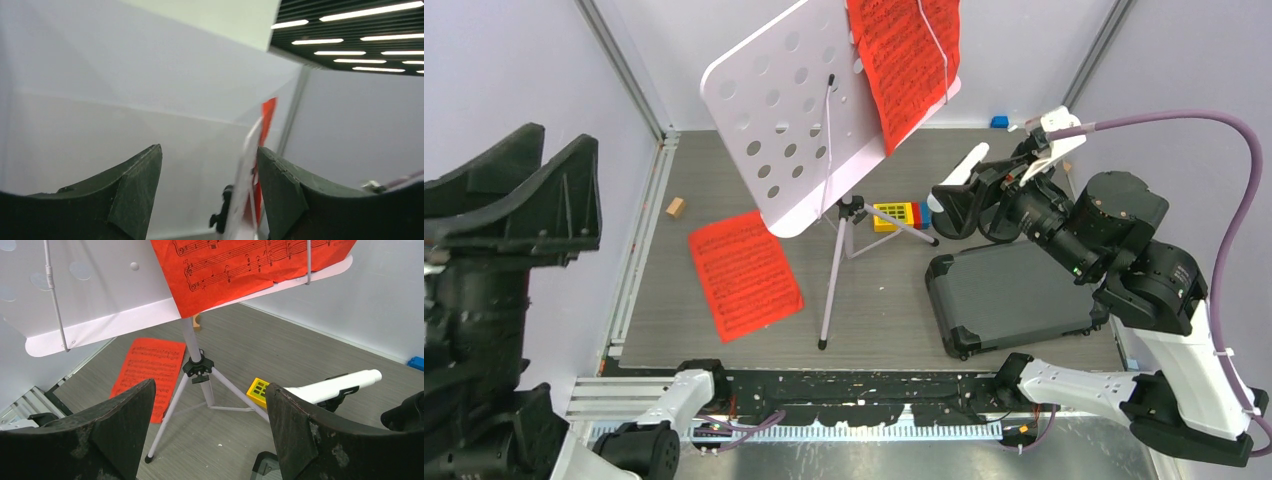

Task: Pack up the instrument practice props

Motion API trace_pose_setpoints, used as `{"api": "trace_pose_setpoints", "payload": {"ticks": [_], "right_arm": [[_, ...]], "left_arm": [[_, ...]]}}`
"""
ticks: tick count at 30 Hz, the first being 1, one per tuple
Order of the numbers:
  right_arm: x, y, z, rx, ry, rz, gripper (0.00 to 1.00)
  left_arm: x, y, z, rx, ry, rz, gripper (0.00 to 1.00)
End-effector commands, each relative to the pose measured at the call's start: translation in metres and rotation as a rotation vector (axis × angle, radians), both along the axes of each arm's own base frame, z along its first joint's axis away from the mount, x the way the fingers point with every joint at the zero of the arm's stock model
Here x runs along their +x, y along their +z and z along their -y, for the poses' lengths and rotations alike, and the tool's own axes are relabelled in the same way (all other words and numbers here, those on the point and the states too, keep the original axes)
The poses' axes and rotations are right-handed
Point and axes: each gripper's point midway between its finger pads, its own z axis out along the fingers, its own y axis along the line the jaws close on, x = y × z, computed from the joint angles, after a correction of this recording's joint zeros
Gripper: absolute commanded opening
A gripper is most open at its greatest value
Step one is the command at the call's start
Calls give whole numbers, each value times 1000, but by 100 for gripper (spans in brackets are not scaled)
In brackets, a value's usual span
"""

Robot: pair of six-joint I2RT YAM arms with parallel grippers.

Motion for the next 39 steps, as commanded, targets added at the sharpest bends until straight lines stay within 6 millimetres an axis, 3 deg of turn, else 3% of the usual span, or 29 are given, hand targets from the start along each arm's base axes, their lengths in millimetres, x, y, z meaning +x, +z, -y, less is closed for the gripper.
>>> {"api": "trace_pose_setpoints", "payload": {"ticks": [1, 3, 8, 13, 21, 25, 30, 39], "right_arm": [[2, 9, 7, 18, -32, 40, 86], [1, 9, 9, 19, -36, 41, 86], [-1, 11, 14, 31, -47, 46, 86], [-4, 14, 21, 51, -64, 51, 86], [-5, 17, 22, 76, -66, 43, 86], [-4, 17, 18, 73, -59, 32, 86], [0, 13, 12, 66, -55, 16, 86], [7, 8, 0, 70, -47, -11, 86]], "left_arm": [[-32, 56, 50, 71, -311, 225, 71], [-34, 69, 59, 64, -387, 264, 69], [-9, 86, 73, 7, -568, 276, 61], [12, 90, 73, -7, -582, 268, 58], [21, 94, 73, -32, -601, 271, 54], [21, 89, 81, -12, -636, 267, 51], [34, 68, 100, 46, -667, 199, 51], [29, 54, 103, 99, -624, 172, 52]]}}
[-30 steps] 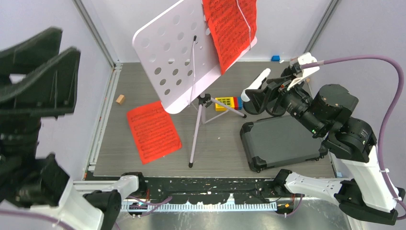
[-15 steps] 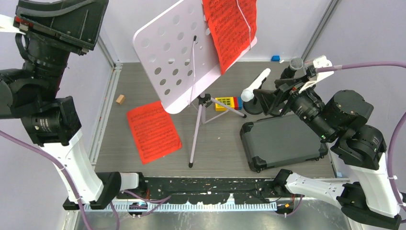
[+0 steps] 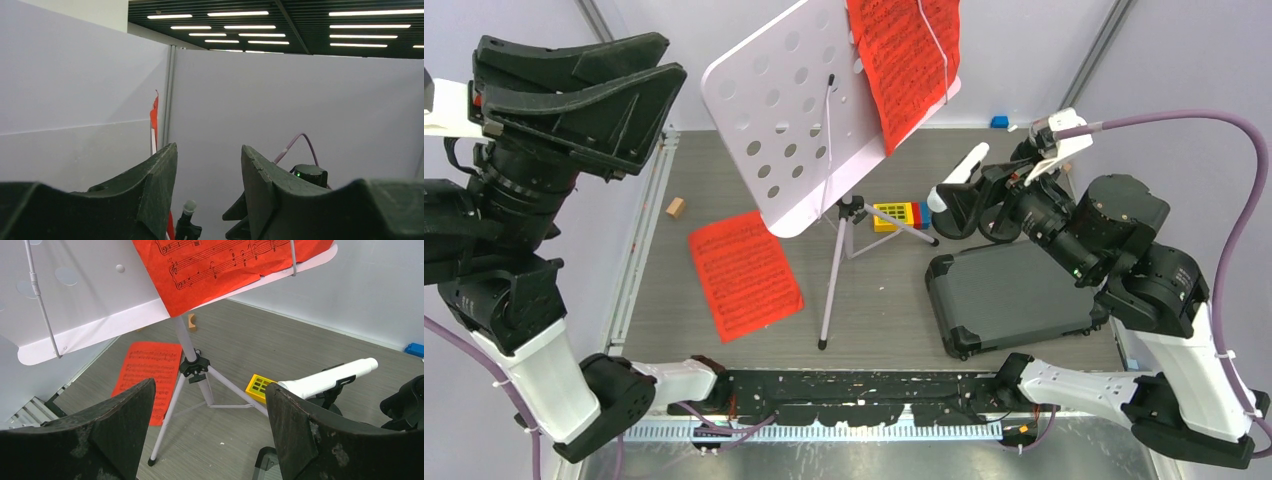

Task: Pack up the instrument practice props

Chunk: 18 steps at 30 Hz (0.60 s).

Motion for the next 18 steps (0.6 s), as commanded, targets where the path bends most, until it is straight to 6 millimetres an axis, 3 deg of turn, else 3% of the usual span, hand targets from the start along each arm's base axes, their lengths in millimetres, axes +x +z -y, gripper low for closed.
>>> {"api": "trace_pose_setpoints", "payload": {"ticks": [1, 5, 18], "right_arm": [[2, 15, -6, 54, 11, 18, 86], [2, 14, -7, 51, 9, 8, 86], [6, 10, -11, 110, -13, -40, 85]], "left_arm": [[13, -12, 2, 45, 65, -16, 52], [17, -25, 17, 98, 51, -25, 54], [-6, -41, 24, 186, 33, 22, 55]]}}
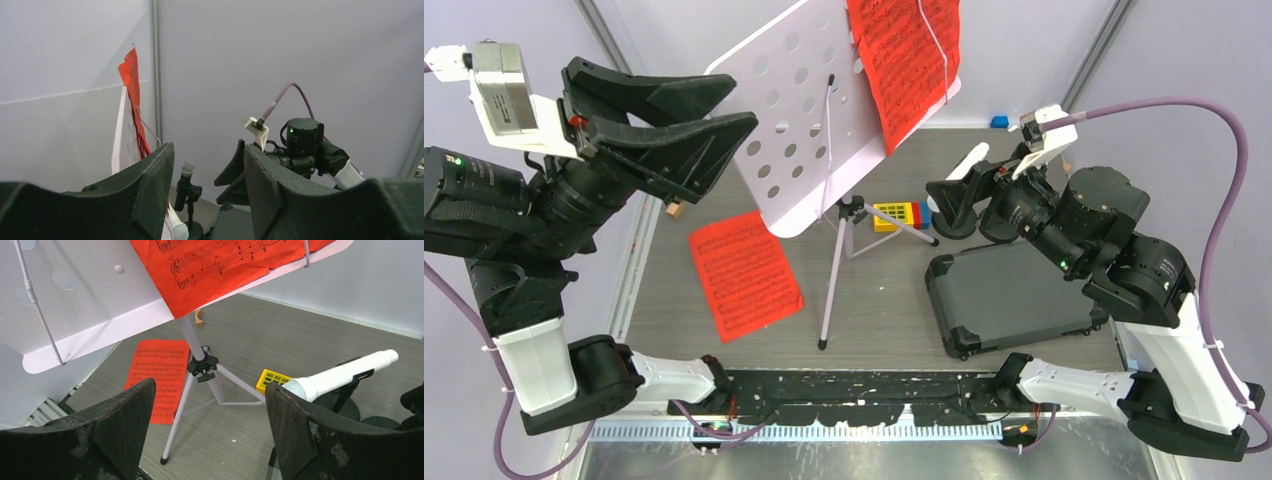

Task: Pack up the instrument practice props

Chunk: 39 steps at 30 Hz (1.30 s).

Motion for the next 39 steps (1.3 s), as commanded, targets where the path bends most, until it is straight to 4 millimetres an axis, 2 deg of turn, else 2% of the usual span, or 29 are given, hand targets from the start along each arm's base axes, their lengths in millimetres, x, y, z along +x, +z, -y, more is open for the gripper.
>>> {"api": "trace_pose_setpoints", "payload": {"ticks": [1, 6, 13, 21, 26, 39], "right_arm": [[2, 14, -2, 79, -16, 2, 85], [5, 12, -5, 106, -27, -14, 85], [10, 9, -15, 108, -18, -35, 85], [10, 1, -13, 97, -24, -43, 85], [9, -1, -9, 97, -34, -39, 85], [10, 7, 1, 66, -54, 25, 85]], "left_arm": [[-6, -1, -12, 27, 46, 55, 55], [-23, 1, -21, 22, 6, 90, 54], [-40, -17, 16, 95, -164, 102, 51], [-50, -30, 40, 153, -264, 123, 50], [-40, -43, 61, 190, -265, 82, 49], [9, -85, 114, 193, -148, -163, 52]]}}
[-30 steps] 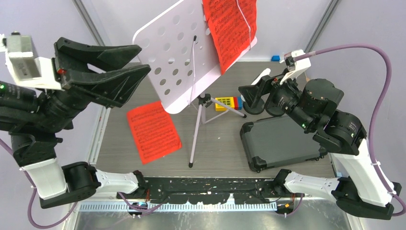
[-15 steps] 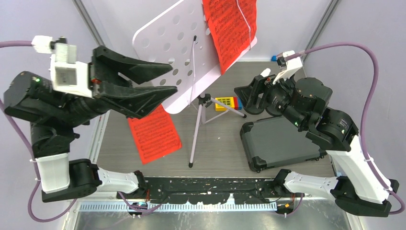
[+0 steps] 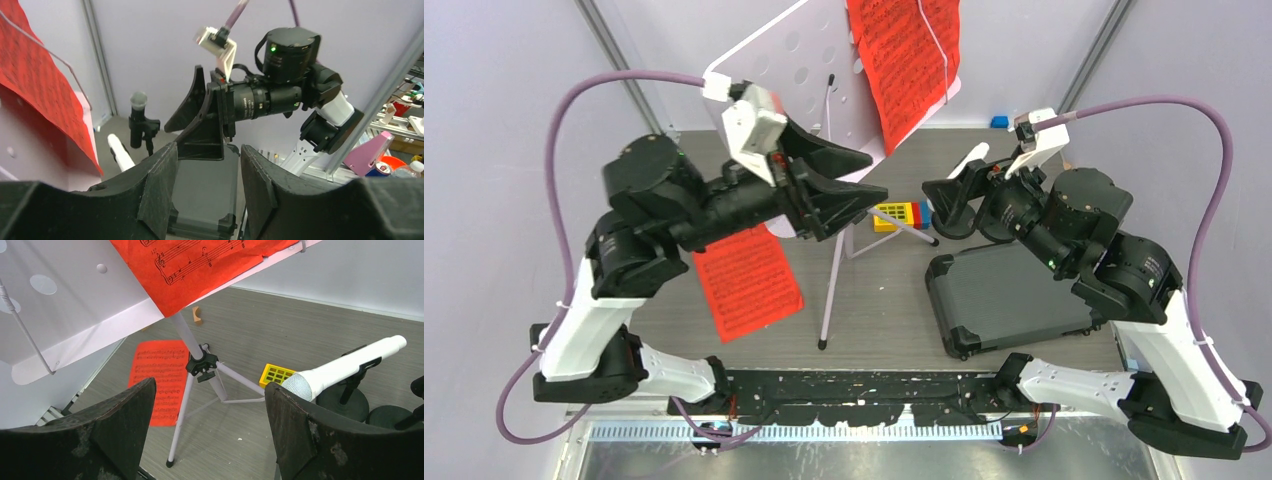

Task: Pack up the instrument practice props

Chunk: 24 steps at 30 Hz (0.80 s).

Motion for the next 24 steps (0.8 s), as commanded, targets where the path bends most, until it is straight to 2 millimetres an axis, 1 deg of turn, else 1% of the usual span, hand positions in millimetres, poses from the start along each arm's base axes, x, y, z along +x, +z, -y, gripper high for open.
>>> {"api": "trace_pose_setpoints", "payload": {"ticks": [1, 4, 8, 10, 14, 19, 24], "right_arm": [[3, 22, 6, 9, -14, 94, 85], [4, 31, 10, -6, -22, 144, 85], [4, 42, 14, -10, -33, 188, 86], [4, 47, 16, -6, -40, 201, 86], [3, 56, 22, 12, -60, 227, 86], [1, 61, 35, 13, -98, 244, 86], [-5, 62, 42, 21, -100, 252, 86]], "left_arm": [[13, 13, 4, -89, 91, -56, 52], [14, 8, 13, -96, 145, -71, 54], [19, 3, 23, -96, 260, -63, 55], [26, 0, 25, -92, 347, -69, 56], [46, -7, 22, -95, 506, -111, 57], [58, -12, 34, -75, 583, -107, 59], [69, -8, 34, -53, 630, -92, 62]]}}
